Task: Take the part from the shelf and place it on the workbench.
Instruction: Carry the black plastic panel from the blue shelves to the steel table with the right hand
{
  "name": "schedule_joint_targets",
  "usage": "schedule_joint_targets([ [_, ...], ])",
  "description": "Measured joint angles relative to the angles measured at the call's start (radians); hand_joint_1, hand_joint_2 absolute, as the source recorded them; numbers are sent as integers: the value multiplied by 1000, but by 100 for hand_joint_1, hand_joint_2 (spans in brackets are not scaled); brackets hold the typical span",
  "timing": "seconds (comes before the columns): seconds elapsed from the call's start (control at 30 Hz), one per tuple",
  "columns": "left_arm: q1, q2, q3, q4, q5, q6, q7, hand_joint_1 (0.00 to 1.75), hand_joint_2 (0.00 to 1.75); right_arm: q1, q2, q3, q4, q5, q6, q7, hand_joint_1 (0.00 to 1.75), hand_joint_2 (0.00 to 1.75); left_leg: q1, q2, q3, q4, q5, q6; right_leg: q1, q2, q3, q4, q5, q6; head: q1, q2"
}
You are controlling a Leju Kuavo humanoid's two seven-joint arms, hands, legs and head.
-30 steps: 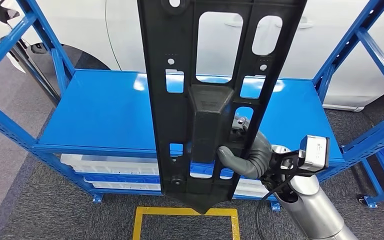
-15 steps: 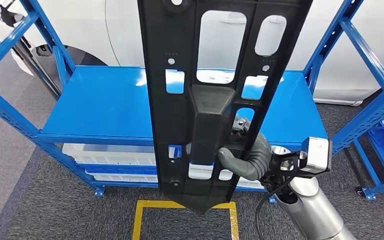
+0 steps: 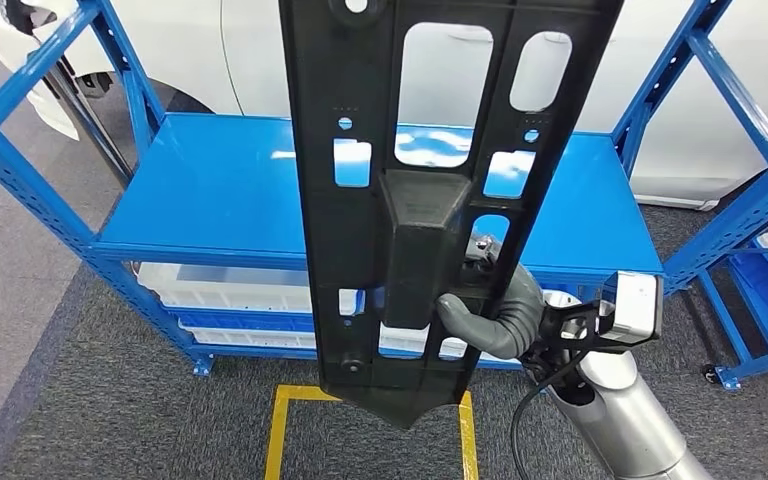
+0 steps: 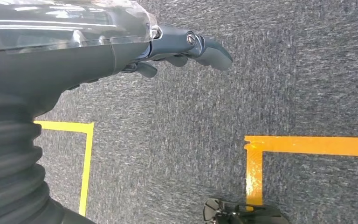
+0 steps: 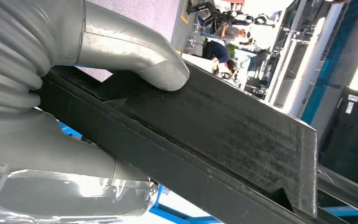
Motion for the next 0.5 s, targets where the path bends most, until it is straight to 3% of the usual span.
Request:
schedule_joint_targets([
  [0.07,0,0,0,0,-1,-1,0,0,175,2,0,-3,0,1,0,-1,171,175,0,0,-5,-1,11,-11,7,2,45,-85,22,-8,0,0],
  [0.17,0,-1,0,0,0,-2,0,0,175,6,0,-4,0,1,1,-3,171,175,1,0,-9,-6,25,-31,11,2,36,-97,38,-25,0,0],
  [0.2,1,-1,0,0,0,-2,0,0,175,7,0,-4,0,1,1,-4,171,175,1,0,-14,2,13,-36,8,0,31,-101,47,-34,0,0],
  [0.27,2,-1,0,0,2,-2,0,0,175,8,0,-4,0,2,3,-7,171,175,1,-1,-40,75,-59,-41,5,-3,16,-107,67,-48,0,0],
  [0.33,2,-1,0,0,2,-2,0,0,175,12,0,-3,1,4,5,-10,171,175,0,-1,-76,204,-146,-45,8,-4,-7,-104,83,-54,0,0],
  [0.37,2,-1,0,0,2,-2,0,0,175,15,0,-3,1,6,7,-11,171,175,0,-1,-83,251,-165,-46,9,-4,-19,-101,90,-54,0,0],
  [0.4,3,-1,0,0,2,-2,0,0,175,19,0,-3,1,8,8,-12,171,175,0,-1,-75,268,-165,-46,10,-4,-32,-97,96,-54,0,0],
  [0.43,3,-1,0,0,2,-2,-1,0,175,22,0,-2,1,11,9,-13,171,175,0,-1,-49,247,-148,-45,11,-4,-44,-92,102,-52,0,0],
  [0.5,2,0,0,0,2,-2,-1,0,175,26,0,-3,0,16,11,-17,171,175,-1,-1,44,116,-109,-37,12,-3,-63,-81,110,-48,0,0],
])
